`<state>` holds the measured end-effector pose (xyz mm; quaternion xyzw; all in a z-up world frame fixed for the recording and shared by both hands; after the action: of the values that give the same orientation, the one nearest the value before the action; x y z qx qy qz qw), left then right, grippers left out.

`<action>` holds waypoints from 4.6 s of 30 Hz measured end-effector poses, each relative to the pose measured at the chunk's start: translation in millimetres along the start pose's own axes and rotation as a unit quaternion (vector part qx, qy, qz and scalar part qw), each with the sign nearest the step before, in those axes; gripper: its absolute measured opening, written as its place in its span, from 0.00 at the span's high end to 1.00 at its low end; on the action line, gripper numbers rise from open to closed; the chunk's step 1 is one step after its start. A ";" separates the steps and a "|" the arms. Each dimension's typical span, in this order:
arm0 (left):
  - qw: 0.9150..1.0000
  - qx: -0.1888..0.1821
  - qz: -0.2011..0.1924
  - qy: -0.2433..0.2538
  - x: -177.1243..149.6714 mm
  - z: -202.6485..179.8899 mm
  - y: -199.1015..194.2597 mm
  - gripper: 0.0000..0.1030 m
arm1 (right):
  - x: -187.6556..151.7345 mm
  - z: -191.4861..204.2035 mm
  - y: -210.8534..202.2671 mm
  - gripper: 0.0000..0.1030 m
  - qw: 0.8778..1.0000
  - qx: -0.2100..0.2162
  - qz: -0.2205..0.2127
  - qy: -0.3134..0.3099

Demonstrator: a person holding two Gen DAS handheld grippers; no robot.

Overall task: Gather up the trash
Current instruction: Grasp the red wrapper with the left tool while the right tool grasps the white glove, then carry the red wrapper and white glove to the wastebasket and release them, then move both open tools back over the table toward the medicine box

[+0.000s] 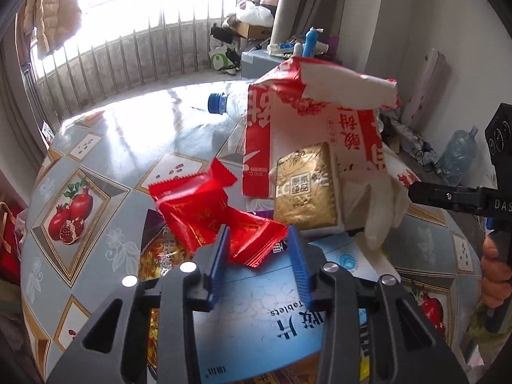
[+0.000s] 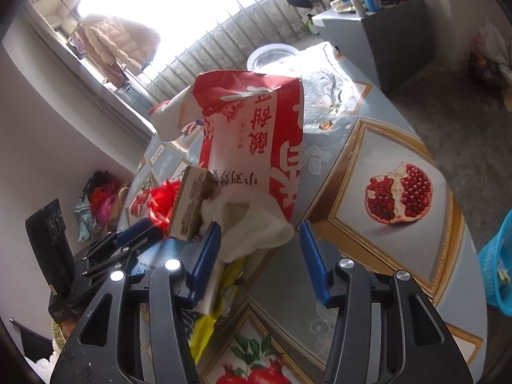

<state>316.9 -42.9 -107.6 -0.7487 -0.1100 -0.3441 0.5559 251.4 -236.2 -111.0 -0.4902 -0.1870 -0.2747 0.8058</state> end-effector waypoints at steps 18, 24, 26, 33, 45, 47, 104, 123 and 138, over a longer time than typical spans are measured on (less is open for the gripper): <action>0.999 0.011 -0.036 -0.010 7.5 11.9 -10.9 0.98 | 6.3 8.8 -5.3 0.96 0.999 0.033 -0.009 0.002; 0.997 0.017 -0.078 -0.024 21.1 18.5 -40.7 0.99 | 17.3 27.3 -25.1 0.97 0.998 0.049 -0.041 -0.021; 0.995 0.015 -0.093 -0.030 25.9 20.1 -54.0 0.99 | 20.7 32.8 -30.4 0.97 0.997 0.052 -0.050 -0.029; 0.989 -0.003 -0.142 -0.039 38.8 12.4 -105.5 0.99 | 30.1 46.1 -55.9 0.97 0.994 0.051 -0.085 -0.054; 0.986 -0.061 -0.153 -0.017 33.8 -49.4 -156.6 0.99 | 34.2 37.9 -114.6 0.97 0.986 0.052 -0.149 -0.050; 0.986 -0.072 -0.152 -0.011 32.5 -63.7 -160.6 0.99 | 32.8 30.8 -127.5 0.97 0.985 0.050 -0.160 -0.045; 0.896 -0.322 0.299 0.071 -55.9 -618.2 174.8 0.79 | -158.1 -439.3 -196.2 0.76 0.888 -0.191 -0.146 0.393; 0.941 -0.293 0.070 0.156 18.7 -493.0 -15.5 0.72 | -93.6 -292.7 -252.8 0.43 0.931 -0.223 -0.175 0.228; 0.986 -0.155 -0.053 0.033 11.0 -262.5 -128.9 0.45 | -50.4 -147.4 -235.0 0.36 0.972 -0.129 -0.171 0.092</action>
<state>151.4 -237.5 35.1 -0.8070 -0.0771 -0.4104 0.4176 69.7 -441.3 -44.6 -0.5232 -0.1565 -0.4744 0.6904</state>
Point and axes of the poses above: each gripper's, at about its wrist camera, not at the fingertips, and y roughly the way its jaws point, z to its left, x to its top, the point moved 10 cm from there along y, roughly the way its jaws point, and after that the axes turned 7 degrees about -y, right-handed, at the moved point
